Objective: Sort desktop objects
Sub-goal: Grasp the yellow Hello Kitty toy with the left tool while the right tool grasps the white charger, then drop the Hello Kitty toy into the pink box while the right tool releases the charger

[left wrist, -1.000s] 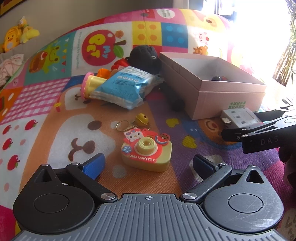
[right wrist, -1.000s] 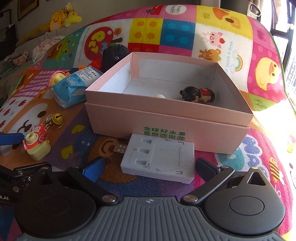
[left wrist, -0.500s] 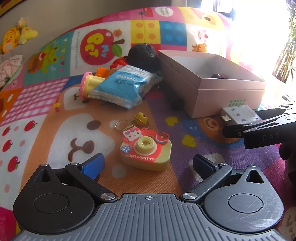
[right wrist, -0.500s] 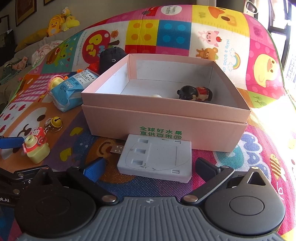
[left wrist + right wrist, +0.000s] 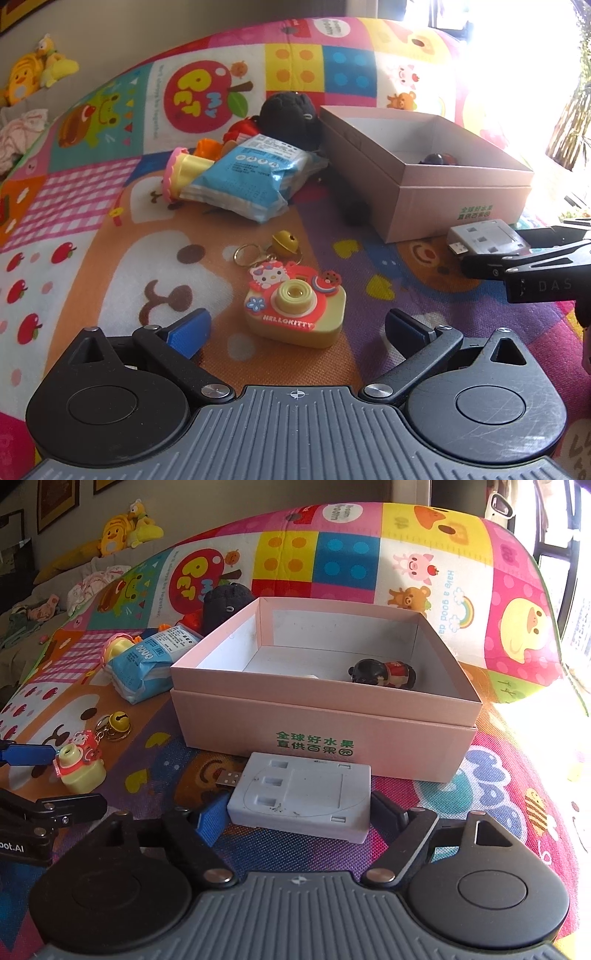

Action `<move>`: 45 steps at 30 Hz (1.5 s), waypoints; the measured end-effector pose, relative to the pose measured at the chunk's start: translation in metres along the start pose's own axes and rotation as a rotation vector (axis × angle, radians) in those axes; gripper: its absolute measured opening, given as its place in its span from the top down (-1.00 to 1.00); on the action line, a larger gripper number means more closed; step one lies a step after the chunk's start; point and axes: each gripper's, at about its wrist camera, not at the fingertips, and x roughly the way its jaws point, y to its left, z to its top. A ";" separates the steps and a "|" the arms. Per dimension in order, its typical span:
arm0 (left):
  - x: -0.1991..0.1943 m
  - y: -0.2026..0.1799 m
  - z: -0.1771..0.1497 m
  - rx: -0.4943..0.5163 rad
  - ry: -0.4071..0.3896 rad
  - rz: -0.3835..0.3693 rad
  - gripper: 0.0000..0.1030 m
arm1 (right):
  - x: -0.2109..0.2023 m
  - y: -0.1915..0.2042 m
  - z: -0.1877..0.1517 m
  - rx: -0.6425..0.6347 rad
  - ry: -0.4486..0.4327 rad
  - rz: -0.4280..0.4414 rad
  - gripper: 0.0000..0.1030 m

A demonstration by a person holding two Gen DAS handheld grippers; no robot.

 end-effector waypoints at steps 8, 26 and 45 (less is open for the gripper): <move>0.007 -0.009 0.011 0.043 0.001 0.018 -0.49 | -0.030 -0.012 -0.006 -0.004 0.009 0.015 -0.56; -0.066 -0.039 0.028 0.139 -0.151 -0.069 -0.21 | -0.126 -0.035 0.023 0.026 -0.196 0.002 -0.55; 0.086 -0.096 0.158 0.187 -0.156 -0.133 -0.21 | -0.101 -0.092 0.052 0.116 -0.294 -0.168 -0.55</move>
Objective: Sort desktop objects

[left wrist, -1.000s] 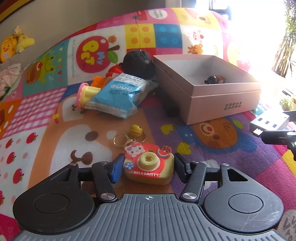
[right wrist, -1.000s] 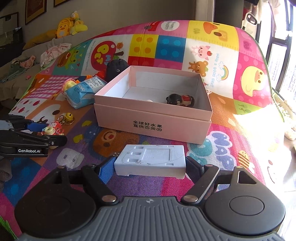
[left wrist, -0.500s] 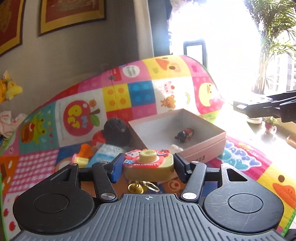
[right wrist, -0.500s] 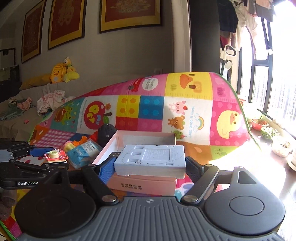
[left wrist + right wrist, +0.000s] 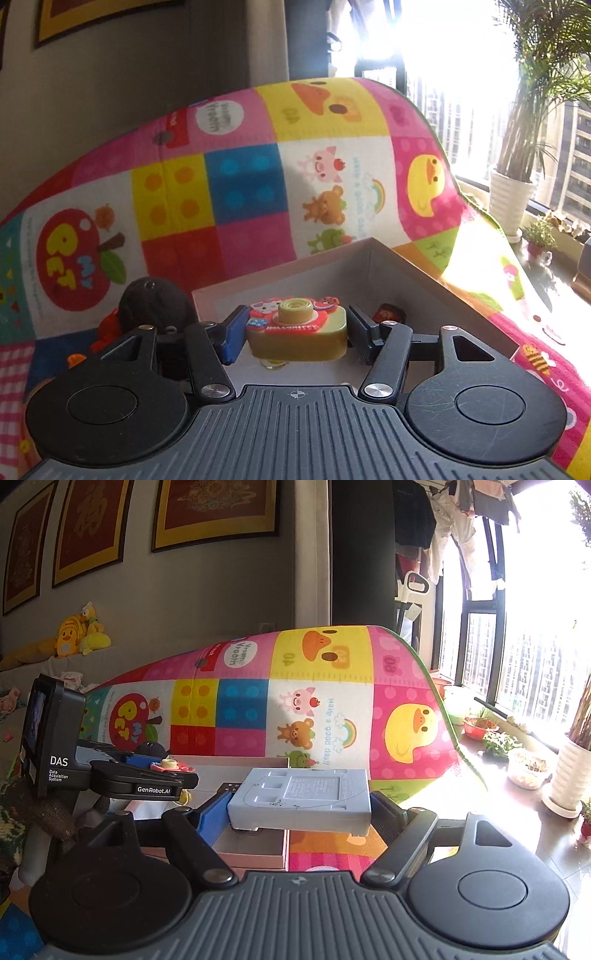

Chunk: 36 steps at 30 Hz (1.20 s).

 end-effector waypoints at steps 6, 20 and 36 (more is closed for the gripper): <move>-0.001 0.018 -0.011 -0.056 0.011 -0.019 -0.37 | 0.019 0.004 -0.003 -0.004 0.030 0.002 -0.55; -0.110 0.060 -0.106 -0.126 0.006 0.164 -0.87 | 0.102 0.055 0.007 -0.081 0.168 0.060 -0.55; -0.115 0.102 -0.141 -0.236 0.050 0.259 -0.94 | 0.085 0.073 -0.016 -0.207 0.194 0.058 -0.83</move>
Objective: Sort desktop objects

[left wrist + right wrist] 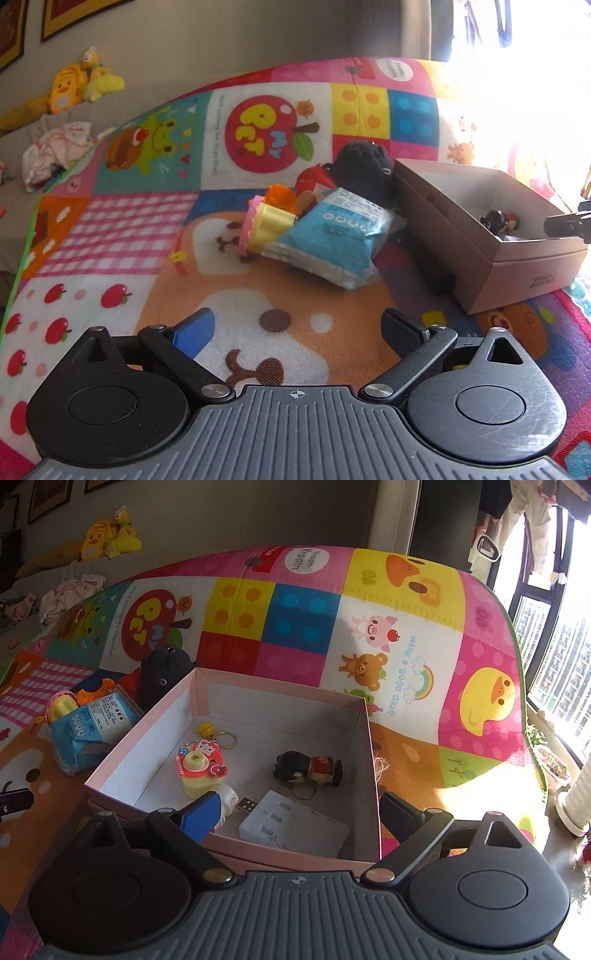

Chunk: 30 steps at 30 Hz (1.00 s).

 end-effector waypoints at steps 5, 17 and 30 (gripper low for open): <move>0.004 -0.005 0.000 0.004 0.005 -0.020 -0.94 | -0.031 -0.003 -0.008 0.032 -0.025 0.036 -0.86; 0.011 -0.042 0.019 0.096 -0.003 -0.177 -0.14 | -0.024 0.042 -0.058 0.009 0.045 0.156 -0.37; 0.048 -0.080 0.019 0.277 0.027 -0.193 -0.15 | -0.011 0.023 -0.083 0.106 0.086 0.136 -0.56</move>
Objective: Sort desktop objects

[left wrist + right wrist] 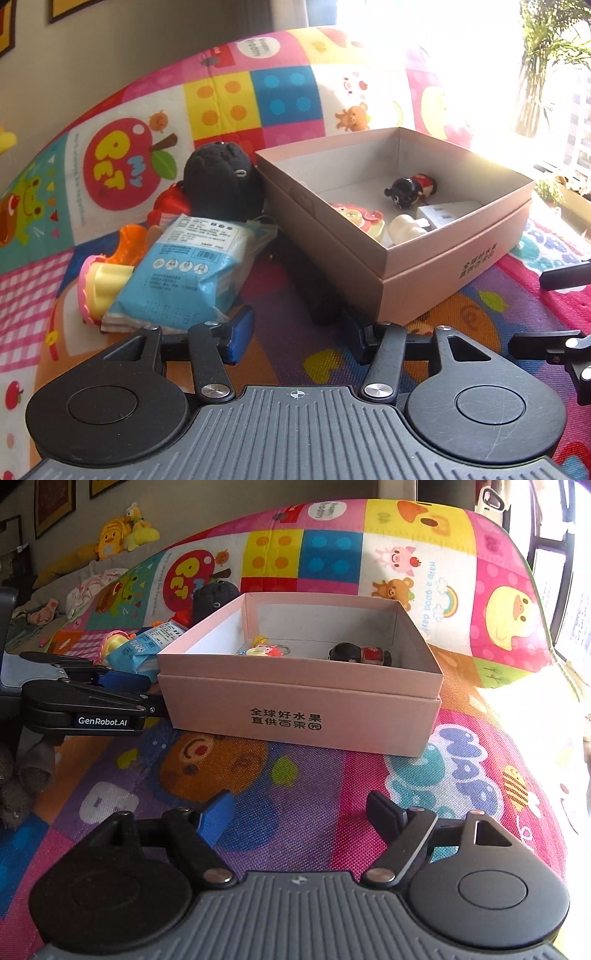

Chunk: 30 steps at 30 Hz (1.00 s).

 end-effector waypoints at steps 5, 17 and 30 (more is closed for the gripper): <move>-0.002 0.016 0.001 -0.029 0.001 0.099 -0.14 | 0.000 0.000 0.000 0.002 -0.002 0.006 -0.61; 0.017 0.004 0.011 0.008 -0.013 0.017 0.38 | 0.001 0.002 -0.001 -0.003 -0.002 0.009 -0.68; -0.060 0.005 -0.041 -0.040 0.027 -0.039 0.50 | 0.014 0.010 0.018 -0.076 -0.022 0.013 -0.69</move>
